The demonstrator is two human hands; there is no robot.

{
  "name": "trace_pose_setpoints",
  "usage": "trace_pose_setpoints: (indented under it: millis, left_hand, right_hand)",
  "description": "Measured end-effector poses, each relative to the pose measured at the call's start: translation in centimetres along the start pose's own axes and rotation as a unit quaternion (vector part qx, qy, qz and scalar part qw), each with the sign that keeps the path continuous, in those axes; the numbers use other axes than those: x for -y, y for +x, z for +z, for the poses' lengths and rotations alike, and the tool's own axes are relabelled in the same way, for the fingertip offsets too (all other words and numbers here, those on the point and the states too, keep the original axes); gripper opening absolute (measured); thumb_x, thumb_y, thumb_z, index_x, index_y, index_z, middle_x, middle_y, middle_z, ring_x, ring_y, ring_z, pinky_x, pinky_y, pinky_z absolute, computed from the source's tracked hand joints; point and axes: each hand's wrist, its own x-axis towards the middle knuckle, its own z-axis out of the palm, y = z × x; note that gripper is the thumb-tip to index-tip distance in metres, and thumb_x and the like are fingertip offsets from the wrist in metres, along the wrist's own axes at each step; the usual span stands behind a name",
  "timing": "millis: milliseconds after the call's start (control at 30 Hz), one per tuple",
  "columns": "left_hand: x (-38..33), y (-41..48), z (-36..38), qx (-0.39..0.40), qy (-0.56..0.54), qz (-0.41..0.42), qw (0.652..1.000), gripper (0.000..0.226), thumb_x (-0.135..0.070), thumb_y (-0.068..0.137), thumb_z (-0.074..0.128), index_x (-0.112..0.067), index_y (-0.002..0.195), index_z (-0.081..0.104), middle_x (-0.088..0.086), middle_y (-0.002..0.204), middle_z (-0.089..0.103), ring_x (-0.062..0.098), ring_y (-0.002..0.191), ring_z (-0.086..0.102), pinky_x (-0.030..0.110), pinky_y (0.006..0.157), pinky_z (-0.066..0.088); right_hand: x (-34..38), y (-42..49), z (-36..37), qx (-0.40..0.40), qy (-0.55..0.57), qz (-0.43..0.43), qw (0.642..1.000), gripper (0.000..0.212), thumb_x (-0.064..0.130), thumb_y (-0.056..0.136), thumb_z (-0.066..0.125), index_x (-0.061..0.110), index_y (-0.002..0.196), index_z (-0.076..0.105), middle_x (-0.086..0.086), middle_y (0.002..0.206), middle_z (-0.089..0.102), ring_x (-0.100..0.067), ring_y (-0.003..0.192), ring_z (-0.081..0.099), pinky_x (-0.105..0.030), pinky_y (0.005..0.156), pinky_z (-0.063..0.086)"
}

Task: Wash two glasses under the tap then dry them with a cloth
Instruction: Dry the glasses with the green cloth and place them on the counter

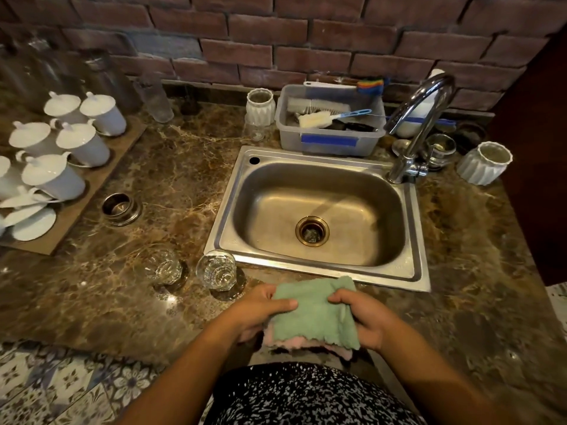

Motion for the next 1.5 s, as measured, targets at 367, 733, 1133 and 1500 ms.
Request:
trace_pose_setpoints:
  millis: [367,733,1133,1500]
  left_hand:
    - [1.1,1.6,2.8,-0.231,0.568,0.103,0.783,0.043,-0.032,0.089,0.073,-0.02,0.122,0.048,0.002,0.114,0.063,0.02,0.099,0.064,0.026,0.079,0.05]
    - [4.5,0.0,3.8,-0.152,0.74,0.096,0.648,0.066,-0.049,0.104,0.032,-0.029,0.16,0.004,-0.002,0.17,-0.004,0.023,0.156,-0.001,0.054,0.124,0.016]
    - [1.3,-2.2,-0.8,-0.071,0.613,0.285,0.733,0.052,-0.021,0.096,0.057,-0.014,0.146,0.045,0.007,0.157,0.037,0.027,0.137,0.046,0.038,0.111,0.043]
    - [-6.1,-10.0,-14.9,-0.139,0.643,0.379,0.65,0.043,-0.037,0.09,0.068,-0.017,0.126,0.057,0.003,0.128,0.056,0.022,0.122,0.046,0.04,0.103,0.046]
  right_hand:
    - [-1.5,1.2,-3.9,-0.316,-0.676,-0.176,0.641,0.028,0.048,0.088,0.064,0.023,0.099,0.057,0.001,0.095,0.066,-0.023,0.09,0.068,-0.034,0.068,0.049]
    - [-5.3,1.9,-5.7,-0.214,-0.784,-0.331,0.48,0.079,0.047,0.073,0.081,0.01,0.139,0.057,-0.009,0.144,0.058,-0.033,0.131,0.056,-0.053,0.102,0.047]
    - [-3.6,0.6,1.0,-0.277,-0.78,-0.235,0.51,0.06,0.04,0.092,0.055,0.017,0.147,0.044,-0.008,0.16,0.033,-0.028,0.147,0.03,-0.045,0.117,0.033]
    - [-4.6,0.3,19.5,-0.248,-0.705,-0.332,0.575,0.063,0.039,0.09,0.067,0.024,0.146,0.044,-0.002,0.145,0.053,-0.022,0.133,0.048,-0.037,0.107,0.043]
